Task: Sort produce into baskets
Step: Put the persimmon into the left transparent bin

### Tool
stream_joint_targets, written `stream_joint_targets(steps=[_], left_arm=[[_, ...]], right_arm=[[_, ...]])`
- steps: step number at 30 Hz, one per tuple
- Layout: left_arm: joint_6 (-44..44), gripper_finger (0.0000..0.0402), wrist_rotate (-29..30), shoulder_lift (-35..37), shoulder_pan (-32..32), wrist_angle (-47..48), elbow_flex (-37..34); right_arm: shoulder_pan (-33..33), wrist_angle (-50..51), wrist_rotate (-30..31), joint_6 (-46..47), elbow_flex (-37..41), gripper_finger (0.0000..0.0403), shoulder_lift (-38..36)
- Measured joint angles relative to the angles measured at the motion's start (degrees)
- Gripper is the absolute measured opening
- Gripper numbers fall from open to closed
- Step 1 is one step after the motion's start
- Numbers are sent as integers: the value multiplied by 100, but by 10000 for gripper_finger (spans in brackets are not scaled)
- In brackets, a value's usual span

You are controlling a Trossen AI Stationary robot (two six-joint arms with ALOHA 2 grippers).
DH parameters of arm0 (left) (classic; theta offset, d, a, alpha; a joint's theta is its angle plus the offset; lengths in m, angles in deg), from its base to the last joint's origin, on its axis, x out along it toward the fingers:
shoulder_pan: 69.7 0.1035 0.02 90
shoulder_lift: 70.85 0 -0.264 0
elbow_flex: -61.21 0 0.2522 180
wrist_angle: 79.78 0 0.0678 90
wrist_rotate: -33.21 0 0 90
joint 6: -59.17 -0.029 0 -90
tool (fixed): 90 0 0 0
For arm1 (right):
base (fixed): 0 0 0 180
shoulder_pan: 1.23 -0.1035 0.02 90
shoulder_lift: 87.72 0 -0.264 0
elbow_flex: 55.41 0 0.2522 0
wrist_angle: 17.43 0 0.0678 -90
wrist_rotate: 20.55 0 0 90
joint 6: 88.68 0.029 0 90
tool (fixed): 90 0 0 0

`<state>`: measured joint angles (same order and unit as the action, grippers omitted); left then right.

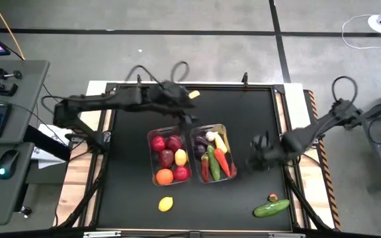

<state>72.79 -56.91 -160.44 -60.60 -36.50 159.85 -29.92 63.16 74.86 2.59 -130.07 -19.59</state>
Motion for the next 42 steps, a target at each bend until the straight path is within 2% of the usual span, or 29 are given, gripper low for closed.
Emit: stream_joint_targets(steps=[5, 9, 13, 18, 24, 33, 37, 42], left_arm=[[262, 294, 285, 758, 201, -383, -542], [382, 294, 385, 1120, 273, -649, -888], [480, 294, 396, 1194, 336, -695, -1092], [530, 294, 354, 1139, 324, -632, -1113], [530, 294, 339, 1140, 307, -667, -1113], [530, 294, 339, 1140, 327, -673, -1113], [530, 294, 337, 1140, 327, -671, -1113], [526, 294, 276, 1165, 327, -664, -1113]], right_arm=[[-1026, -1110, -1489, 1679, 1148, 271, 197], [-1468, -1764, -2183, 2755, 1749, 271, 319], [-1624, -1937, -2520, 3113, 1917, 271, 502], [-1637, -2017, -3188, 2979, 1962, 271, 904], [-1624, -2587, -3290, 2719, 1962, 271, 1461], [-1622, -2746, -3315, 2690, 1960, 266, 2060], [-1618, -2860, -3436, 2676, 1951, 233, 2144], [-1622, -2764, -3483, 2583, 1847, 153, 2151]])
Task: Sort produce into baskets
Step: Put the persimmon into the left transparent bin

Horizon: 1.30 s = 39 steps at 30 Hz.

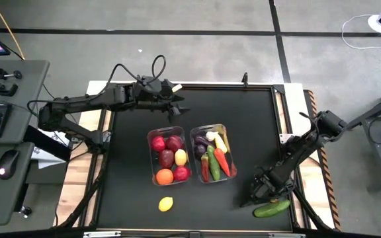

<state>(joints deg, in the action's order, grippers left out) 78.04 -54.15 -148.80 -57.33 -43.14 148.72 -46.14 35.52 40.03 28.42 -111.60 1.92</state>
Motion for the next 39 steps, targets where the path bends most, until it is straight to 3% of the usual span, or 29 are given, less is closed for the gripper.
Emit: stream_joint_targets(steps=[5, 9, 13, 17, 20, 23, 26, 31, 35, 39], left_arm=[[-310, 294, -215, 352, 2, -17, 44], [-499, 294, -29, 830, 94, -6, 48], [-608, 294, 171, 1333, 208, -16, 48], [-606, 294, 307, 1674, 278, -14, 52], [-539, 294, 321, 1798, 301, -12, 52], [-406, 294, 321, 1819, 299, -2, 52], [-351, 294, 301, 1815, 288, 21, 50], [-293, 294, 300, 1792, 288, 40, 50], [-249, 294, 301, 1798, 288, 38, 50], [-249, 294, 306, 1796, 288, 45, 48]], right_arm=[[0, 922, 272, -390, -577, 96, -37], [92, 2193, 961, -652, -1392, 97, -291], [322, 3087, 2844, -776, -2285, 114, -670], [812, 2891, 5192, -1290, -2782, 116, -944], [1493, 1900, 5821, -2732, -2875, 116, -935], [2198, 315, 5608, -4737, -2873, 116, -650], [2793, -1581, 4883, -6494, -2873, 116, -158], [3381, -4001, 3503, -7958, -2881, 117, 742], [3594, -4028, 3066, -8125, -3252, 132, 1374], [3673, -3513, 2694, -8433, -3890, 179, 1904]])
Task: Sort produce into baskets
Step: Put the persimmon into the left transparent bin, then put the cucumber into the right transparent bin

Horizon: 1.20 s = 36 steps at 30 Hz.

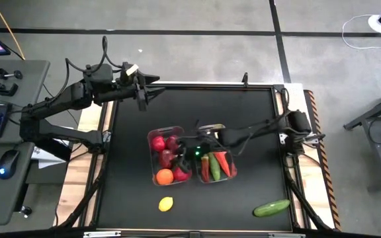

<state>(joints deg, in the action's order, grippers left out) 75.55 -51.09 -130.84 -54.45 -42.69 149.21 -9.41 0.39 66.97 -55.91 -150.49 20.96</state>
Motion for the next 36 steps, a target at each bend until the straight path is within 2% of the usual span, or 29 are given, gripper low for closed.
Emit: stream_joint_targets(steps=[5, 8, 14, 18, 22, 26, 29, 32, 36], left_arm=[[0, 294, 4, 0, 0, 13, 0], [0, 294, 30, 0, 0, 122, 0], [-4, 294, 277, 0, 4, 444, -2], [-2, 294, 308, 0, 7, 536, -2], [-2, 294, 323, 0, 7, 540, -4], [-65, 294, 352, 0, 11, 524, -4], [-159, 294, 398, 0, 11, 507, -4], [-203, 294, 411, 0, 11, 507, -4], [-208, 294, 442, 0, 11, 507, -4]], right_arm=[[-5, 1319, -78, -754, -972, 255, 374], [17, 2392, -76, -1156, -1465, 284, 376], [-1, 4809, 282, -1377, -1996, 293, 295], [-346, 5804, 262, -1176, -1391, 293, -73], [-926, 5942, 168, -167, -147, 293, -1002], [-1740, 5731, -209, 1530, 1011, 293, -2070], [-2480, 5302, -496, 2744, 1508, 293, -2596], [-3195, 4906, -894, 3355, 1718, 293, -2565], [-3878, 4662, -1307, 3266, 1731, 293, -2058]])
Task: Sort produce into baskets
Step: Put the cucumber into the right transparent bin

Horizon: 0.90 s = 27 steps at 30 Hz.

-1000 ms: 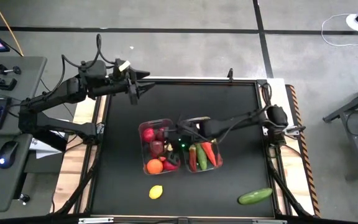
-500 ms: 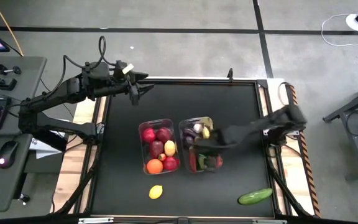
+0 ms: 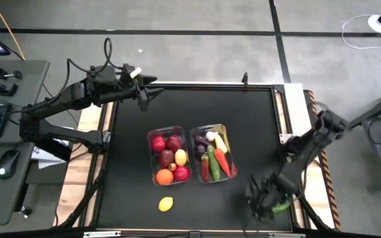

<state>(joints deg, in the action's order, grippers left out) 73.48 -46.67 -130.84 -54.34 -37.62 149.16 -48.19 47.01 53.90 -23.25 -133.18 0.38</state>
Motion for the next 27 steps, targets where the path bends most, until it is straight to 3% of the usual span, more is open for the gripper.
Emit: stream_joint_targets(steps=[12, 19, 22, 27], left_arm=[[55, 294, 148, 0, 0, 0, 0], [56, 294, 152, -22, 0, 4, 0], [54, 294, 166, -22, 0, 4, 0], [-8, 294, 314, -22, 0, 4, 0]], right_arm=[[-607, -194, -140, -878, 0, 293, 1644], [-615, -83, -174, -783, -48, 290, 1975], [-553, 386, -33, -888, -249, 266, 1977], [-394, 1885, 749, -1299, -973, 180, 1712]])
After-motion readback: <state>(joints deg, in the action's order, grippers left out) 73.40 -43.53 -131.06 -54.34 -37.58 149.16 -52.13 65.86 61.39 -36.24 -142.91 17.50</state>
